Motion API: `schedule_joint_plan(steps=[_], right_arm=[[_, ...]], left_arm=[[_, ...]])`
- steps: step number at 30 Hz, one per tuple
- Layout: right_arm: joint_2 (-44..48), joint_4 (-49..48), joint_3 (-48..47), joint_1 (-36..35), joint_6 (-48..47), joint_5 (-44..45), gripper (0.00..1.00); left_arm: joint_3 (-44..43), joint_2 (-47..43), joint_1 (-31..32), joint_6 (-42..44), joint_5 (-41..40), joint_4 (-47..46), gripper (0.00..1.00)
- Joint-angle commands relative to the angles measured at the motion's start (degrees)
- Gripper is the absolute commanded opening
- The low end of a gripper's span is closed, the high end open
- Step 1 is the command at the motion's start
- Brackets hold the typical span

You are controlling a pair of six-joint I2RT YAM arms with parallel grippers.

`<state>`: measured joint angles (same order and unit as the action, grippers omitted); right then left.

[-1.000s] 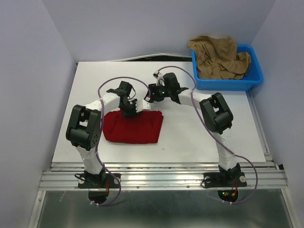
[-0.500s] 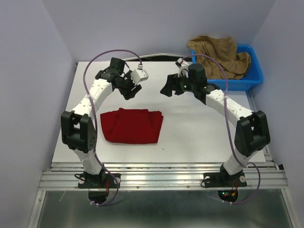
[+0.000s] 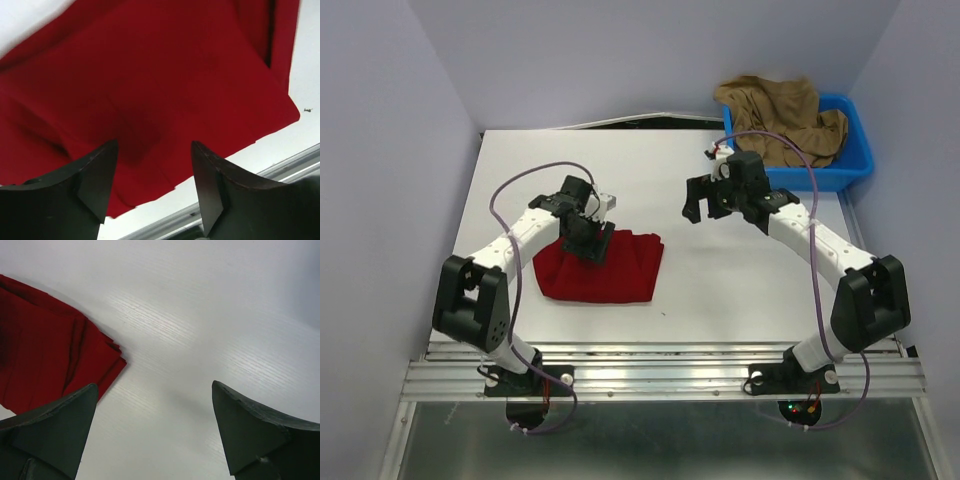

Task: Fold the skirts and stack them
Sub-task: Fold the skirt, then neatly place the folded skirt to the corner

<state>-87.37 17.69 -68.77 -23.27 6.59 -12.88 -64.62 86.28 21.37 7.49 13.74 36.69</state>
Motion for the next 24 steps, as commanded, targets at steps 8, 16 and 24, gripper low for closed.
schedule_joint_plan(steps=[8, 16, 24], right_arm=[[-1.48, 0.85, -0.13, 1.38, -3.51, 3.74, 1.0], [-4.12, 1.91, -2.15, 3.23, -5.97, -0.47, 1.0], [-4.3, 1.99, -1.89, 3.75, -7.47, -2.05, 1.0]], left_arm=[[0.12, 17.06, 2.19, -12.85, -9.52, -4.08, 0.82], [-8.41, 26.66, -12.03, 1.73, -15.04, -4.78, 0.87], [-18.86, 30.86, -26.54, 20.26, -14.53, -3.56, 0.98]])
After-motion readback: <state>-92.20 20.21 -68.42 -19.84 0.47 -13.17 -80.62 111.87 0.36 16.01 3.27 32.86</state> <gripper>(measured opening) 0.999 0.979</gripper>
